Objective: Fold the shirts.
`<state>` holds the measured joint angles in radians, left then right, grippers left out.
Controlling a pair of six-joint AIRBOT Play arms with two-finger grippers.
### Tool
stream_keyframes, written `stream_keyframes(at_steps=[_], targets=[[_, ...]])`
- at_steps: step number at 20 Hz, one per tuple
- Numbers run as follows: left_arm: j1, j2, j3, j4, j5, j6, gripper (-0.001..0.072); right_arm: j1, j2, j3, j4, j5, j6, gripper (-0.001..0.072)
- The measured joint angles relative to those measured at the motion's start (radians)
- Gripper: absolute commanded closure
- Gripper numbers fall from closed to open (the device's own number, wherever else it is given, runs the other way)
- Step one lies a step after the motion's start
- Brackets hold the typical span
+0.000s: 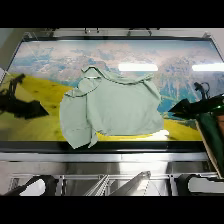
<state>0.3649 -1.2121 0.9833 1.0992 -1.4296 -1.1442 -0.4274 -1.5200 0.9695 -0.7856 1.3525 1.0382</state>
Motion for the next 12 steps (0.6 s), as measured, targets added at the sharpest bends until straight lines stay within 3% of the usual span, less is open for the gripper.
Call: stream_keyframes(at_steps=[4,5,7,8,9,12], targets=[[0.043,0.116,-0.267,0.0,0.092,0.0,0.0466,0.053,-0.076,-0.047,-0.002,-0.019,-0.014,0.0289],[0.047,0.131,-0.309,-0.001,0.117,0.0,0.0421,0.075,-0.097,-0.051,0.005,-0.018,-0.014,0.0289],[0.053,0.144,-0.375,-0.002,0.156,0.0,0.0421,0.122,-0.133,-0.056,0.034,-0.011,-0.014,0.0289],[0.054,0.14,-0.397,-0.003,0.171,0.0,0.0421,0.148,-0.149,-0.056,0.04,-0.014,-0.014,0.0301],[0.055,0.129,-0.412,-0.005,0.184,-0.001,0.0421,0.173,-0.161,-0.058,0.047,-0.023,-0.015,0.0368],[0.056,0.062,-0.435,-0.072,0.224,0.009,0.0421,0.227,-0.183,-0.06,0.055,-0.034,-0.018,0.0375]])
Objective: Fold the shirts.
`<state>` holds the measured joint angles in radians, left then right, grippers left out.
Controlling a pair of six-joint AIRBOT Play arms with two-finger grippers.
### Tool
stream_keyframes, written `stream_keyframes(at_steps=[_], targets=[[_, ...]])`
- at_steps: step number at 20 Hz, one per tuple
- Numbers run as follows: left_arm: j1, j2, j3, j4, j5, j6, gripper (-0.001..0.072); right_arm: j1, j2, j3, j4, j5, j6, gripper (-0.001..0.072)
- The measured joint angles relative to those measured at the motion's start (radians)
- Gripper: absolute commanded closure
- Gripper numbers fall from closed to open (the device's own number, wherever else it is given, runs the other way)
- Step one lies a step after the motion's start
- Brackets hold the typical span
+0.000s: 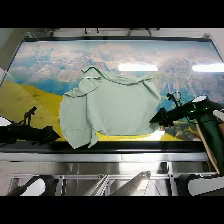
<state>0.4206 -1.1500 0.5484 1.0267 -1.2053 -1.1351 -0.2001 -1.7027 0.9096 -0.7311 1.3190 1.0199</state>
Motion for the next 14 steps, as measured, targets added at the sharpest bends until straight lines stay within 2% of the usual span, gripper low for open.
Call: stream_keyframes(at_steps=[5,6,10,11,12,13,14], targets=[[0.0,-0.178,-0.01,-0.252,0.044,0.138,0.0438,0.032,-0.011,-0.002,0.009,0.012,-0.002,0.0375],[-0.001,-0.217,-0.01,-0.287,0.043,0.158,0.0459,0.034,-0.012,-0.002,0.009,0.012,-0.002,0.0375],[-0.001,-0.337,0.025,-0.353,0.009,0.225,0.0462,0.038,-0.013,-0.002,0.009,0.013,-0.002,0.0375],[-0.002,-0.359,0.04,-0.357,-0.007,0.233,0.0486,0.038,-0.013,-0.002,0.009,0.014,0.0,0.0376],[-0.002,-0.373,0.053,-0.355,-0.013,0.237,0.0703,0.038,-0.014,-0.002,0.009,0.014,0.001,0.0382],[-0.003,-0.383,0.065,-0.353,-0.002,0.244,0.0705,0.039,-0.014,-0.002,0.008,0.011,0.001,0.0553],[-0.003,-0.391,0.077,-0.359,-0.003,0.247,0.0705,0.039,-0.014,-0.002,0.0,0.001,0.002,0.0686]])
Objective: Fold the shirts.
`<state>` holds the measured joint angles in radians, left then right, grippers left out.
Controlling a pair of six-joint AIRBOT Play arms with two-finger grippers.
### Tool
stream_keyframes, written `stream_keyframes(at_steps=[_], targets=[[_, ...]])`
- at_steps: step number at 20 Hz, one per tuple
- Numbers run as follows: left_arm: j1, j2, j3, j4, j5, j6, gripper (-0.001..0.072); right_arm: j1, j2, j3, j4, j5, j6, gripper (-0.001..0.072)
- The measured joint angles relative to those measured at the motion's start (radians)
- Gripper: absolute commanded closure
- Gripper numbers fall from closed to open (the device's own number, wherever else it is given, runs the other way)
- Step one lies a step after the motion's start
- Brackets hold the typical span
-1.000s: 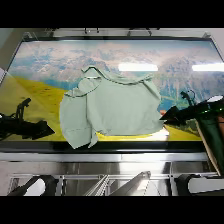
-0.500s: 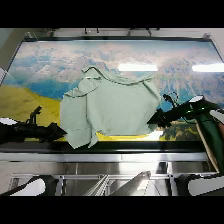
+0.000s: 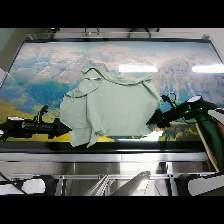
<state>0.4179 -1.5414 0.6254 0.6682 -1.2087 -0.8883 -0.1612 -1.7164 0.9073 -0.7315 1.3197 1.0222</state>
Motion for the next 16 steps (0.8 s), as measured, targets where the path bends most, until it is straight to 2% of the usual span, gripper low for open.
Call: stream_keyframes(at_steps=[6,8,10,11,12,13,16], targets=[[0.006,0.057,0.063,0.01,0.011,-0.013,0.0685,-0.036,-0.001,0.009,0.025,-0.004,0.002,0.0692],[0.024,0.118,0.086,0.0,0.006,-0.039,0.0684,-0.072,-0.001,0.016,0.022,0.031,0.001,0.0653],[0.05,0.174,0.099,-0.006,0.002,-0.056,0.0684,-0.105,-0.001,0.018,0.017,0.068,0.001,0.0244],[0.061,0.191,0.102,-0.003,0.0,-0.062,0.0684,-0.118,-0.001,0.018,0.033,0.094,0.002,0.026],[0.071,0.204,0.106,0.002,-0.012,-0.065,0.0684,-0.126,0.001,0.017,0.031,0.097,0.002,0.0352],[0.077,0.209,0.108,0.008,-0.023,-0.071,0.0684,-0.133,0.0,0.013,0.028,0.096,0.0,0.0397],[0.086,0.196,0.111,0.031,-0.058,-0.072,0.0684,-0.143,0.003,-0.013,0.03,0.09,-0.021,0.0396]])
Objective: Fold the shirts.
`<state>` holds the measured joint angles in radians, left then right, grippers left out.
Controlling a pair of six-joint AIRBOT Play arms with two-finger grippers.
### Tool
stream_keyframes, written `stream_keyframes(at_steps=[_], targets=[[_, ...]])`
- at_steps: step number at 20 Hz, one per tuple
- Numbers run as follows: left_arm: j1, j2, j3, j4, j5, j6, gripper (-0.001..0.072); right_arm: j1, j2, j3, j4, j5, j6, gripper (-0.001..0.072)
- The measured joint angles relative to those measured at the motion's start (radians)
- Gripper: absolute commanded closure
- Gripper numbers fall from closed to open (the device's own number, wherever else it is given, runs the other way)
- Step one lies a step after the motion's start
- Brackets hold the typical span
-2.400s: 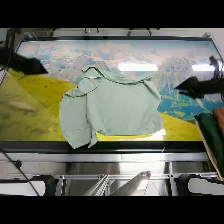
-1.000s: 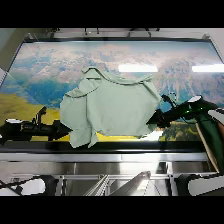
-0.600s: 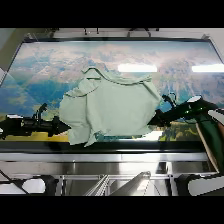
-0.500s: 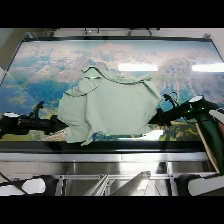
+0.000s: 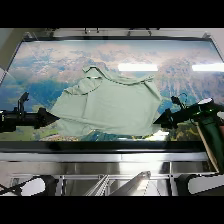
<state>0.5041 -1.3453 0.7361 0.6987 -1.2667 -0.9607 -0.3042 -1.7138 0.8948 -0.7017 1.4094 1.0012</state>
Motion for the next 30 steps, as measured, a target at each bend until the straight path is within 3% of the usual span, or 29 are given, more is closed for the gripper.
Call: stream_keyframes(at_steps=[1,2,3,6,9,12,16,18,21,26,30], targets=[[0.002,-0.008,0.0,0.004,-0.013,-0.002,0.0684,-0.002,0.0,-0.015,0.008,0.0,-0.01,0.0398],[0.003,-0.013,0.001,0.007,-0.019,-0.005,0.0684,-0.003,0.002,-0.032,0.011,0.003,-0.027,0.0478],[0.003,-0.017,0.001,0.008,-0.023,-0.005,0.0684,-0.004,0.002,-0.047,0.019,0.006,-0.039,0.0695],[0.005,-0.023,0.002,-0.005,-0.038,-0.007,0.0684,-0.005,0.002,-0.076,0.032,0.016,-0.069,0.0694],[0.006,-0.003,0.039,-0.111,-0.135,0.012,0.0686,-0.006,0.015,-0.082,0.092,0.07,-0.104,0.0693],[0.015,0.093,0.142,-0.308,-0.272,0.031,0.0684,-0.027,0.132,-0.056,0.281,0.194,-0.129,0.0692],[0.096,0.286,0.335,-0.697,-0.372,0.039,0.0684,-0.108,0.449,0.013,0.63,0.255,-0.156,0.0692],[0.176,0.374,0.424,-0.885,-0.389,0.043,0.0683,-0.165,0.642,0.069,0.791,0.202,-0.159,0.0692],[0.295,0.48,0.527,-1.086,-0.397,0.046,0.0684,-0.246,0.915,0.148,0.903,0.035,-0.165,0.0692],[0.365,0.46,0.771,-1.221,-0.42,0.053,0.0683,-0.326,1.21,0.217,0.832,-0.258,-0.166,0.0692],[0.264,0.342,0.916,-1.018,-0.421,0.018,0.0684,-0.328,1.213,0.224,0.664,-0.273,-0.113,0.0693]])
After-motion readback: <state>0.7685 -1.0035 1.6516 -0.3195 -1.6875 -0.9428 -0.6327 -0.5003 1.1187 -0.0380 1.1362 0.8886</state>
